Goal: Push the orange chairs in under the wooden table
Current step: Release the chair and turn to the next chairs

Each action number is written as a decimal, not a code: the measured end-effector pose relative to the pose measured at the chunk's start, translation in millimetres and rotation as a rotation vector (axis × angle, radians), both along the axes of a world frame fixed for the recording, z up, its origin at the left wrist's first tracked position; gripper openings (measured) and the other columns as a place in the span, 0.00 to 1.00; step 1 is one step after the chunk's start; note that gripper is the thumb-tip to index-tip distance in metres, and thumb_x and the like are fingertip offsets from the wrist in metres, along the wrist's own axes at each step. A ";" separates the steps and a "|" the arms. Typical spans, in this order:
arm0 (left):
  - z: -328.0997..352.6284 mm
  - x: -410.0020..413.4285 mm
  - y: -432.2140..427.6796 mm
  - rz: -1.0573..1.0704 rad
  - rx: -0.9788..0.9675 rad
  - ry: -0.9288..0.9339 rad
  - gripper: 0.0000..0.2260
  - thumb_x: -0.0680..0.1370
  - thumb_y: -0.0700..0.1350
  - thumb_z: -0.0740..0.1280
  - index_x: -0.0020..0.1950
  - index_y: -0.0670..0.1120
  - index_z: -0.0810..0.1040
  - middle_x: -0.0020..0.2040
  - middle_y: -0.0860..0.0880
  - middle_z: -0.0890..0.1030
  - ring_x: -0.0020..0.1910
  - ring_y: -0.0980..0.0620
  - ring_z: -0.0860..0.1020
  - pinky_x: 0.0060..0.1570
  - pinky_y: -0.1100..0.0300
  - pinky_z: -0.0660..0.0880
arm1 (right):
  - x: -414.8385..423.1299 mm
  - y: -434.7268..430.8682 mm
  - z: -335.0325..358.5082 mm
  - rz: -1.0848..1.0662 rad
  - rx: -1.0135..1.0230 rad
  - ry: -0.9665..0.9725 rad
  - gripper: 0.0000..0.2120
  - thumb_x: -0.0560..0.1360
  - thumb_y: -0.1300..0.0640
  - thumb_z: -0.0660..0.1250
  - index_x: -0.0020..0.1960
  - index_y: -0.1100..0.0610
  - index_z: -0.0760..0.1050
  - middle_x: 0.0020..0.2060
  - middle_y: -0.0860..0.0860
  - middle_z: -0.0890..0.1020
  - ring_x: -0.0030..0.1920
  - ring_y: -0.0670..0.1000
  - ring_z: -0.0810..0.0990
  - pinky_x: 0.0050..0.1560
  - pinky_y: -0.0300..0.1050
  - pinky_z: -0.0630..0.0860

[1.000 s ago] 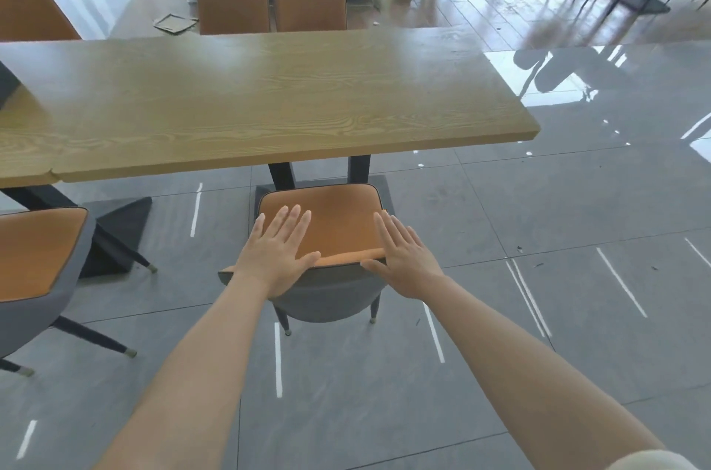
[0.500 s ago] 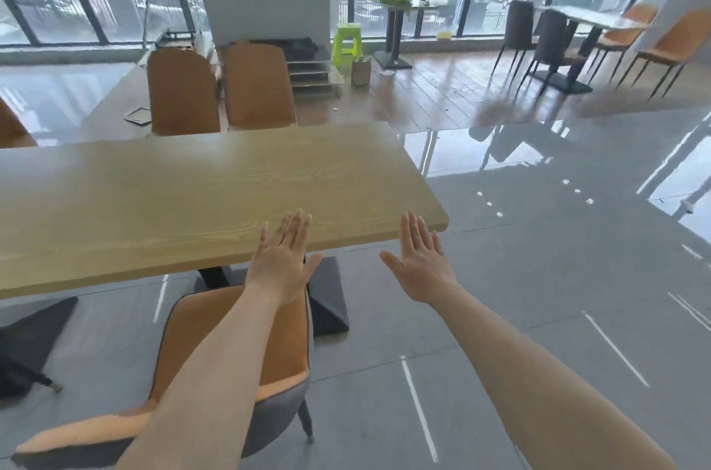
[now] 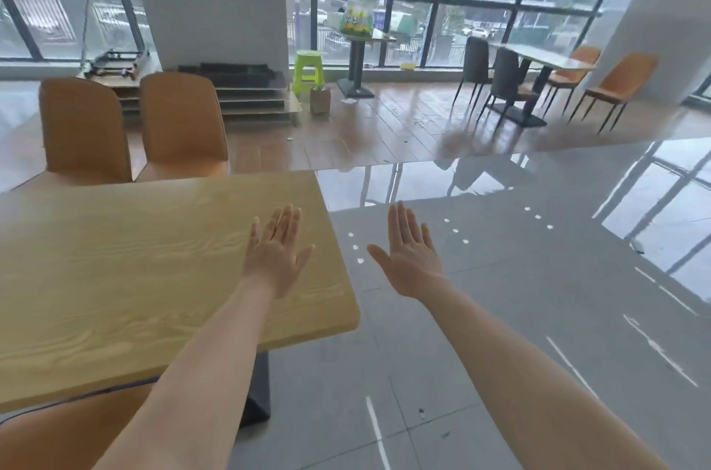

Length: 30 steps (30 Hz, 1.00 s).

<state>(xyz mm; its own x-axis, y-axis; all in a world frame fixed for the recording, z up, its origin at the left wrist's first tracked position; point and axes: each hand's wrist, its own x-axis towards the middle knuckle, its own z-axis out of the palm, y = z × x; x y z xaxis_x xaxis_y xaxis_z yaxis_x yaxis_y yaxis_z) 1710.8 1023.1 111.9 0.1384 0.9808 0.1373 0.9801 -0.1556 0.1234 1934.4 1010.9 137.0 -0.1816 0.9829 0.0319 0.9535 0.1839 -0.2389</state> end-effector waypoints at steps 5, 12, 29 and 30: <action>-6.0 45.5 118.7 0.016 0.051 -0.048 0.27 0.80 0.58 0.42 0.69 0.49 0.28 0.76 0.52 0.35 0.75 0.52 0.36 0.71 0.51 0.32 | 41.2 116.1 9.6 0.026 0.038 -0.066 0.34 0.79 0.40 0.44 0.68 0.54 0.24 0.74 0.50 0.32 0.74 0.49 0.32 0.71 0.47 0.32; -13.4 82.5 245.1 0.064 0.066 -0.101 0.28 0.81 0.57 0.44 0.71 0.49 0.29 0.70 0.55 0.31 0.75 0.54 0.36 0.69 0.52 0.31 | 82.7 257.8 6.2 0.077 0.029 -0.083 0.33 0.78 0.39 0.43 0.64 0.52 0.21 0.69 0.46 0.27 0.73 0.49 0.31 0.70 0.46 0.30; -12.4 114.2 513.1 0.514 0.035 -0.003 0.29 0.81 0.56 0.45 0.75 0.45 0.36 0.78 0.47 0.40 0.77 0.49 0.40 0.73 0.49 0.37 | 94.4 628.4 -7.4 0.471 0.014 -0.068 0.35 0.79 0.40 0.44 0.68 0.56 0.24 0.71 0.50 0.29 0.73 0.51 0.31 0.71 0.48 0.31; -9.4 112.0 526.5 0.537 0.033 0.017 0.29 0.81 0.56 0.45 0.75 0.45 0.36 0.78 0.46 0.40 0.77 0.49 0.41 0.74 0.48 0.38 | 90.1 647.5 -7.5 0.485 0.016 -0.064 0.35 0.79 0.40 0.44 0.70 0.57 0.25 0.73 0.51 0.30 0.73 0.51 0.31 0.71 0.48 0.31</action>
